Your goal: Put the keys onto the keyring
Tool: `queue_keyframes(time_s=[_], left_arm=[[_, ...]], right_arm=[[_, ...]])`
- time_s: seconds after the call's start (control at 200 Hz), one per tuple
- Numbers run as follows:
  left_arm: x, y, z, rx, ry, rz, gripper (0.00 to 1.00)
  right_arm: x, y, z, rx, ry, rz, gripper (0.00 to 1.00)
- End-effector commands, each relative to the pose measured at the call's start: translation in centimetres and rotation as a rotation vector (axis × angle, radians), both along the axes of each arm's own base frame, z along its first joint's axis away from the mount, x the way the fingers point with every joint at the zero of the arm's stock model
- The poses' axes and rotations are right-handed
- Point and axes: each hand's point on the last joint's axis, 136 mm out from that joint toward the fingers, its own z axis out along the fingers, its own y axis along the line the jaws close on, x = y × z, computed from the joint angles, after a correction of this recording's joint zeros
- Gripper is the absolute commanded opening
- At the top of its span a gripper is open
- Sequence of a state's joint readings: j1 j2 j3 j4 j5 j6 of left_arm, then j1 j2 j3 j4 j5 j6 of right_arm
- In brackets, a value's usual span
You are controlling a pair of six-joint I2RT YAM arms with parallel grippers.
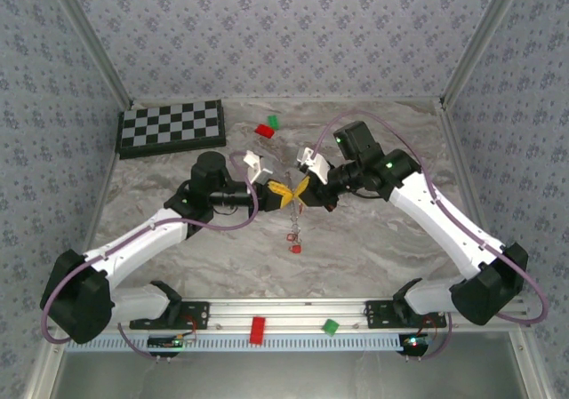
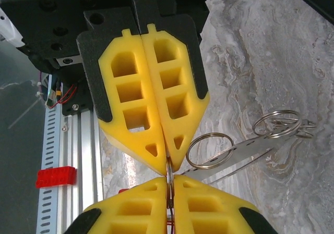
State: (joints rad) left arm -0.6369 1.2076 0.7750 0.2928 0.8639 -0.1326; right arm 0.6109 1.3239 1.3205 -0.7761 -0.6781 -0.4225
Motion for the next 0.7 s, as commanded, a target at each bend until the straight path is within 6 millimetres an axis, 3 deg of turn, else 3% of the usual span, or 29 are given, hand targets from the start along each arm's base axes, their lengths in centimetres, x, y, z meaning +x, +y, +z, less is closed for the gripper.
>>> queue_keyframes(time_s=[0.0,0.06,0.145,0.21,0.335,0.56,0.695], left_arm=[[0.39,0.38,2.16,-0.054,-0.066,0.035,0.0],[0.45,0.43,2.18,-0.054,-0.067,0.039,0.0],[0.49,0.46,2.21,-0.054,-0.067,0.042,0.0],[0.53,0.48,2.13,-0.053,-0.067,0.043,0.0],[0.51,0.43,2.08,-0.052,-0.065,0.038,0.0],[-0.03,0.21,2.07,-0.05,-0.058,0.0,0.0],[-0.38,-0.19,1.76,-0.039,-0.046,-0.03,0.12]], right_arm=[[-1.21,-0.19,0.26,0.024,0.045,0.016,0.12],[-1.19,-0.23,0.17,0.022,0.048,0.014,0.19],[-1.35,-0.24,0.09,0.021,0.056,0.018,0.19],[-1.37,-0.3,0.03,0.021,0.06,0.016,0.17],[-1.4,-0.42,0.1,0.023,0.059,0.015,0.0],[-0.72,-0.15,0.27,0.03,0.044,0.003,0.0],[-0.65,0.03,0.35,0.032,0.047,0.011,0.0]])
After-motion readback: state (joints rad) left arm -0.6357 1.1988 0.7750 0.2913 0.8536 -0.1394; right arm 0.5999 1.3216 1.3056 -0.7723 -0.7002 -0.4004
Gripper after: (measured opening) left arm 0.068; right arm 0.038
